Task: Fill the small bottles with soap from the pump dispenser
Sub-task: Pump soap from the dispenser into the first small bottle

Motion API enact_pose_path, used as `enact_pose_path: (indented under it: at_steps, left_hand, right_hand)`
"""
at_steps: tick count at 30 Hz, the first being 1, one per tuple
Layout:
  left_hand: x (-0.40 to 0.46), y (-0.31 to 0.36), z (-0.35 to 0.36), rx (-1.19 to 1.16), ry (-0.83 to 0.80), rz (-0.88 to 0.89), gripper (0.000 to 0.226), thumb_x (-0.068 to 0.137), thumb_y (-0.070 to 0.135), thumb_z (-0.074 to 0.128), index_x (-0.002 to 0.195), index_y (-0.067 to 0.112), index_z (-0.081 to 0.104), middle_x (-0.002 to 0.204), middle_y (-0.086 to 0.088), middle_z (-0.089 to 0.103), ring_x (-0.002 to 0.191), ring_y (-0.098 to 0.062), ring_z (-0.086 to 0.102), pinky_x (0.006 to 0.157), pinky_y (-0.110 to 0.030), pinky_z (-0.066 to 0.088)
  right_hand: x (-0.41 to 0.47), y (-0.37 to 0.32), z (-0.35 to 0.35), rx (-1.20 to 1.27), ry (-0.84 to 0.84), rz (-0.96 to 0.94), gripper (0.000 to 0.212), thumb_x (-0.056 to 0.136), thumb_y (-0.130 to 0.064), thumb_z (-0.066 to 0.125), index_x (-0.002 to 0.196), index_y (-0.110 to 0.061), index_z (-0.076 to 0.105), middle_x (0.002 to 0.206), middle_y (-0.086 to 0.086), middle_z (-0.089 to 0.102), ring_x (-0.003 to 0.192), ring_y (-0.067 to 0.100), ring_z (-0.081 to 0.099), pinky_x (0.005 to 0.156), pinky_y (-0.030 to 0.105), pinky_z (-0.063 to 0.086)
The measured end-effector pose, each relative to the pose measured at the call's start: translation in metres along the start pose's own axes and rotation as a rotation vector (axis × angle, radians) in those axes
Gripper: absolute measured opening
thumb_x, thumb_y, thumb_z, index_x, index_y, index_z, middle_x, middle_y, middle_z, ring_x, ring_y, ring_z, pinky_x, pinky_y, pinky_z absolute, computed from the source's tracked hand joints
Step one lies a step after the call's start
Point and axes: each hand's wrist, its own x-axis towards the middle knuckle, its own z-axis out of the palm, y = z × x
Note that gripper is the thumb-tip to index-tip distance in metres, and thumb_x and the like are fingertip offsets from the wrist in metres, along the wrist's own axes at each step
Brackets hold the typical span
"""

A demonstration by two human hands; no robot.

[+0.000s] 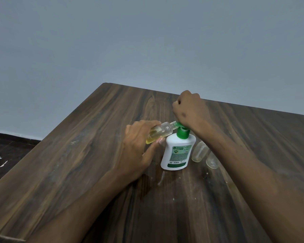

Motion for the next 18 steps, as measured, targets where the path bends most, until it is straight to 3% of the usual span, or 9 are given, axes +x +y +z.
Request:
enact_pose_path:
  at_steps: [18]
  left_hand:
    - [0.001, 0.0023, -0.0002, 0.005, -0.001, -0.008, 0.03, 0.099, 0.025, 0.068, 0.125, 0.013, 0.065, 0.116, 0.004, 0.068, 0.102, -0.017, 0.062, 0.086, -0.04, 0.043]
  right_hand:
    - [-0.0011, -0.0021, -0.002, -0.003, 0.044, -0.027, 0.032, 0.092, -0.019, 0.044, 0.063, -0.016, 0.031, 0.058, 0.003, 0.041, 0.049, 0.022, 0.034, 0.049, 0.031, 0.023]
